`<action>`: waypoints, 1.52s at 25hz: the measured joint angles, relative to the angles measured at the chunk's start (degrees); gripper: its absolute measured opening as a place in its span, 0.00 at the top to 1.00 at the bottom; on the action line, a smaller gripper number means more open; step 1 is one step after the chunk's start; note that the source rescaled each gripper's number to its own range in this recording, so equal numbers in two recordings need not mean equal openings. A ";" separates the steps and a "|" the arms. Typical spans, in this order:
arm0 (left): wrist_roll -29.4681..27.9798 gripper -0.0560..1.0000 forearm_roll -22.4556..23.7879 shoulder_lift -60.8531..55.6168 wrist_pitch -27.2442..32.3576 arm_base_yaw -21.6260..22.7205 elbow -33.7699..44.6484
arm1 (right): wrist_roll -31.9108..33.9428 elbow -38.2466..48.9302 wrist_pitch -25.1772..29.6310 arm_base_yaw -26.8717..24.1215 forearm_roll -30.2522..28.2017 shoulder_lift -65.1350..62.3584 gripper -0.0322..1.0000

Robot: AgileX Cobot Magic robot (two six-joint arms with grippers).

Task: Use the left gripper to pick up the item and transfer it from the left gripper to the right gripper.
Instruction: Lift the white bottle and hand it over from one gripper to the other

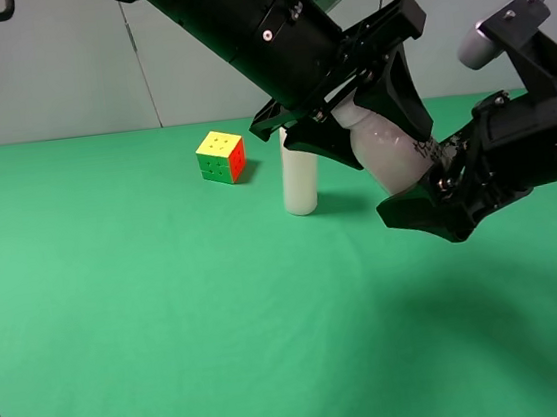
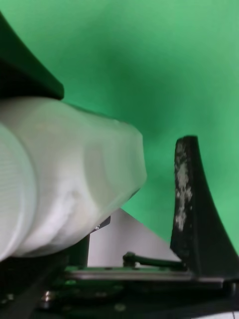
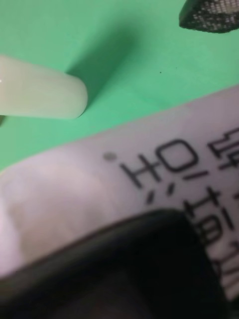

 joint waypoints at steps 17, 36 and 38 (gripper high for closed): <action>0.56 0.95 -0.58 0.26 -2.28 0.00 -0.19 | -4.56 -0.09 0.41 0.33 1.44 0.30 0.95; 1.26 0.11 -1.44 -0.10 -2.68 0.00 -0.37 | -4.56 0.04 0.19 0.14 0.12 0.56 0.96; 1.26 0.05 -1.44 -0.10 -2.66 0.00 -0.37 | -4.56 0.04 0.19 0.08 0.12 0.56 0.96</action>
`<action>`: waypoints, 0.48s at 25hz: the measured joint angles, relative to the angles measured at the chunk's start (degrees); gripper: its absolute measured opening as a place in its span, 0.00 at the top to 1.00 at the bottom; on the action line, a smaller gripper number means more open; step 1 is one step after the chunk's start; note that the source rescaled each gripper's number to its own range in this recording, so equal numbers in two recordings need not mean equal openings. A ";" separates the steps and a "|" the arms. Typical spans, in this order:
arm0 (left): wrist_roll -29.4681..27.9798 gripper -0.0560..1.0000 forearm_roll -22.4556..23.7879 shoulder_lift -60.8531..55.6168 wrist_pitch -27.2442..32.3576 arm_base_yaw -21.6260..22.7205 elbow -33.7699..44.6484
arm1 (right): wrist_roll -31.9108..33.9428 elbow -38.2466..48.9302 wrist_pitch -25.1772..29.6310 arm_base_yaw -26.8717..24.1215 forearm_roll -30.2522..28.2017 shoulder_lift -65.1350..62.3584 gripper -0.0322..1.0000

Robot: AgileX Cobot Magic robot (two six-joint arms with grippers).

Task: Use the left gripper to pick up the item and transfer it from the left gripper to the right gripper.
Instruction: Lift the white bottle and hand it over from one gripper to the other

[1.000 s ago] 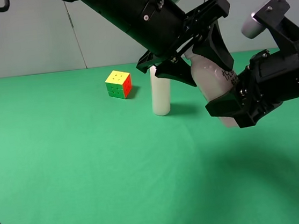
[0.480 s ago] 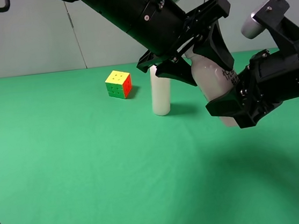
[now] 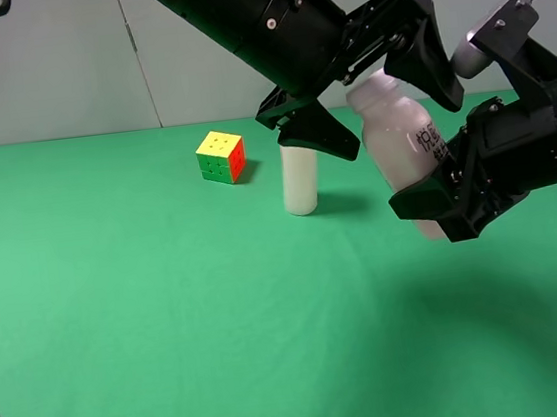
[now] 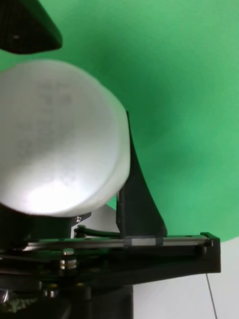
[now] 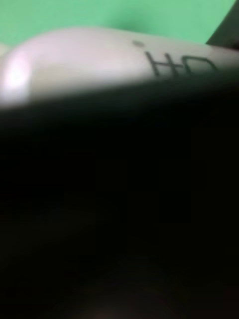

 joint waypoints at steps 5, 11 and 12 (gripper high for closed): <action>0.09 0.01 0.05 0.00 0.18 0.00 0.00 | 0.00 0.00 0.00 0.00 0.00 0.00 0.96; 0.15 0.00 0.34 -0.32 3.92 0.88 0.00 | 0.00 0.00 0.00 0.00 0.00 0.00 0.96; 0.15 0.00 0.98 -0.61 4.69 1.19 0.00 | 0.00 0.00 0.00 0.00 0.00 0.00 0.96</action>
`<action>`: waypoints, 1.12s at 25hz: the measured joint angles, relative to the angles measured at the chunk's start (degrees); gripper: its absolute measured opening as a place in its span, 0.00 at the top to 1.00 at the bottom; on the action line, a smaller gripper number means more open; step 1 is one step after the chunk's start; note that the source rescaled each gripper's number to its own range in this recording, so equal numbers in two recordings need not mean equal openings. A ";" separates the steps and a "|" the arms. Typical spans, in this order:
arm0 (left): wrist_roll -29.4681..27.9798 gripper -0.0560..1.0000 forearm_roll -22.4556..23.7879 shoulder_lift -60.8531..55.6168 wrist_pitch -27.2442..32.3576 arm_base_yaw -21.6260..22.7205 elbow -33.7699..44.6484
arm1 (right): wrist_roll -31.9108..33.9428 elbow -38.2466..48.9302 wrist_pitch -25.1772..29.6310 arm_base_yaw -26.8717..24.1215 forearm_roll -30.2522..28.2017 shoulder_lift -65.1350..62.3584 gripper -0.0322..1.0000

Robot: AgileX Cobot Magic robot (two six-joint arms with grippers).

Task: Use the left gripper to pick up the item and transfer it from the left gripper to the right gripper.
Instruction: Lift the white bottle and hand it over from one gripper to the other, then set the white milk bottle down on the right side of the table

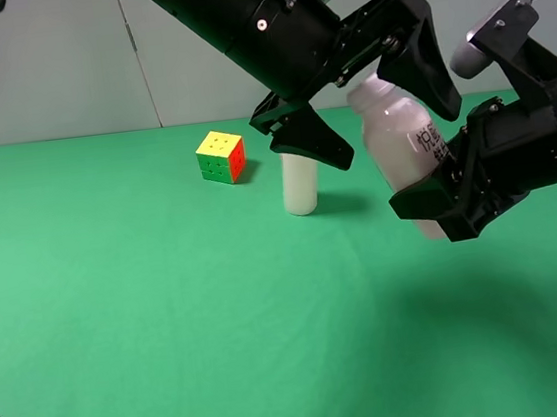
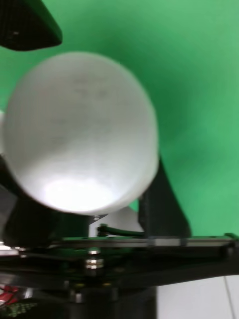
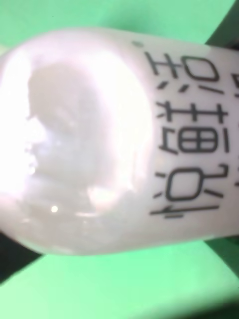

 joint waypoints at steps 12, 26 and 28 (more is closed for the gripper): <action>-6.04 0.00 15.88 -10.45 4.95 4.17 0.00 | 0.04 0.00 0.06 0.00 0.00 0.00 0.96; -18.26 0.00 43.19 -25.87 13.26 4.24 1.86 | 0.04 0.00 1.17 0.00 0.00 0.00 0.96; -19.51 0.00 45.92 -28.01 13.44 4.24 4.35 | 0.04 0.00 1.17 0.00 0.00 0.00 0.96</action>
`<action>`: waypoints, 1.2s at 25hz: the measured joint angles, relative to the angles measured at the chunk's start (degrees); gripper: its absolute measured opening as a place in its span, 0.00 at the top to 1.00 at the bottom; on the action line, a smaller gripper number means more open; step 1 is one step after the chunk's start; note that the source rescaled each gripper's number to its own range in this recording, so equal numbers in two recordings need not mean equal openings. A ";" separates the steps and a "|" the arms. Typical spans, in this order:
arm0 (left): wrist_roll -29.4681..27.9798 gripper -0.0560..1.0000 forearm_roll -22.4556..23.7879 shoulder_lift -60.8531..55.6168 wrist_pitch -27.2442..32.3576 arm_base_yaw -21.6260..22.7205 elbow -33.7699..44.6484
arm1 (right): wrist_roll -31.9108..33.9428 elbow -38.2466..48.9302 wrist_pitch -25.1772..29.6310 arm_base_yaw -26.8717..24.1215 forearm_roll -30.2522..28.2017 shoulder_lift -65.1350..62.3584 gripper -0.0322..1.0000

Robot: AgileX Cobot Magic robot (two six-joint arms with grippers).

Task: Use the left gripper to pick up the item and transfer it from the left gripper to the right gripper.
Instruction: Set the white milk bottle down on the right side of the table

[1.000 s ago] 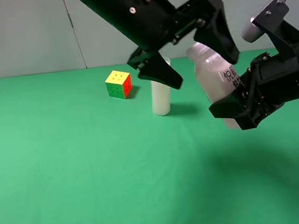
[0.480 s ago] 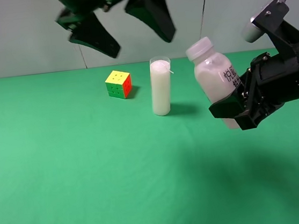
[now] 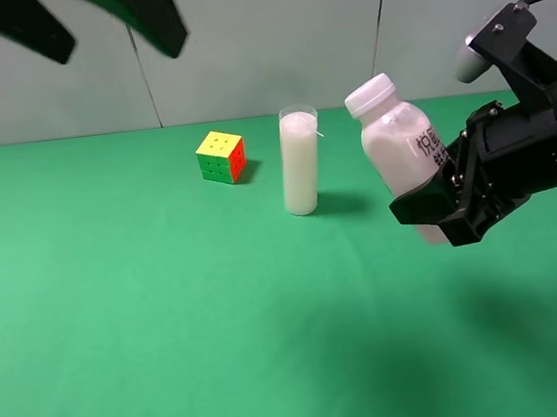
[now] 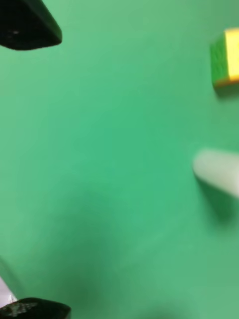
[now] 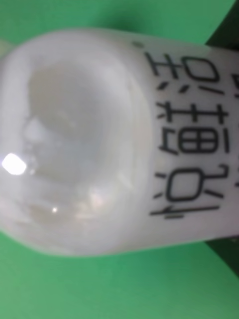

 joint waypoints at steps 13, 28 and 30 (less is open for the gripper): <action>-6.80 0.02 5.37 -16.21 -2.00 0.00 21.09 | 0.00 0.00 0.00 0.00 0.00 0.00 0.96; -13.08 0.02 12.03 -40.67 -0.65 0.00 38.75 | 0.06 0.00 0.00 0.00 0.00 0.00 0.96; -13.13 0.03 12.46 -44.67 0.06 0.00 42.62 | 0.06 0.00 0.04 0.00 0.00 0.00 0.96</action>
